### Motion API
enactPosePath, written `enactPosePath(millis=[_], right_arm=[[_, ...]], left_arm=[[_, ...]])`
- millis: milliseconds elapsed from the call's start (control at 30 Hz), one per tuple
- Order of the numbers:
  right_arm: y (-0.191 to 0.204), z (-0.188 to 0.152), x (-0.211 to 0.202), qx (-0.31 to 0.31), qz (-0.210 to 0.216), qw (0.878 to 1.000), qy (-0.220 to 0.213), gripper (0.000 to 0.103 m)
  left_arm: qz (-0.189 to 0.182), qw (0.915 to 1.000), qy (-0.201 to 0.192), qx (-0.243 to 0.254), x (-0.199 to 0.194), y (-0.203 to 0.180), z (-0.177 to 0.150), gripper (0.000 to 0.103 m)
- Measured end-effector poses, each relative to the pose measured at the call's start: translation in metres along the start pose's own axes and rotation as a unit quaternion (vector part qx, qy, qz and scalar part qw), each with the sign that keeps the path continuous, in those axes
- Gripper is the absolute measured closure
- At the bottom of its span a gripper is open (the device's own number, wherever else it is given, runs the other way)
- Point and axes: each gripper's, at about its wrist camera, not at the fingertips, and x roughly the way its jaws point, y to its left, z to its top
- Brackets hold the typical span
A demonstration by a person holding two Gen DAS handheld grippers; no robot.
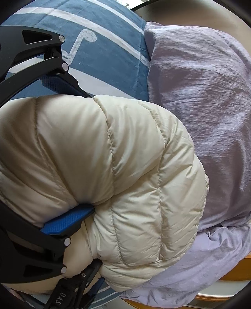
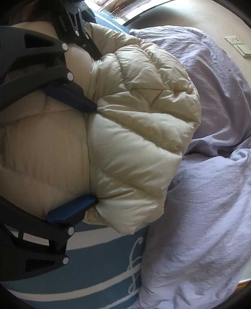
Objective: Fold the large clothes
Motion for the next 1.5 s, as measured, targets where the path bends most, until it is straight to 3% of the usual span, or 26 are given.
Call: enactPosePath(millis=[233, 433, 700, 967, 1500], right_arm=[[-0.016, 0.008, -0.002, 0.023, 0.033, 0.999, 0.006, 0.014], [-0.01, -0.001, -0.048, 0.003, -0.007, 1.0, -0.009, 0.007], [0.016, -0.046, -0.122, -0.026, -0.033, 0.998, -0.038, 0.002], [0.033, -0.096, -0.179, -0.033, -0.011, 0.998, -0.049, 0.002], [0.032, -0.152, -0.22, -0.006, 0.007, 1.0, -0.007, 0.002]], left_arm=[[-0.023, 0.9994, 0.004, -0.026, -0.001, 0.011, -0.003, 0.001], [-0.012, 0.9997, -0.003, -0.022, -0.038, 0.011, -0.017, 0.001], [-0.013, 0.9996, -0.021, -0.013, -0.107, 0.014, -0.052, 0.001], [-0.008, 0.9998, -0.016, -0.011, -0.15, 0.015, -0.101, 0.001], [-0.033, 0.9992, -0.005, -0.023, -0.204, 0.008, -0.148, 0.001]])
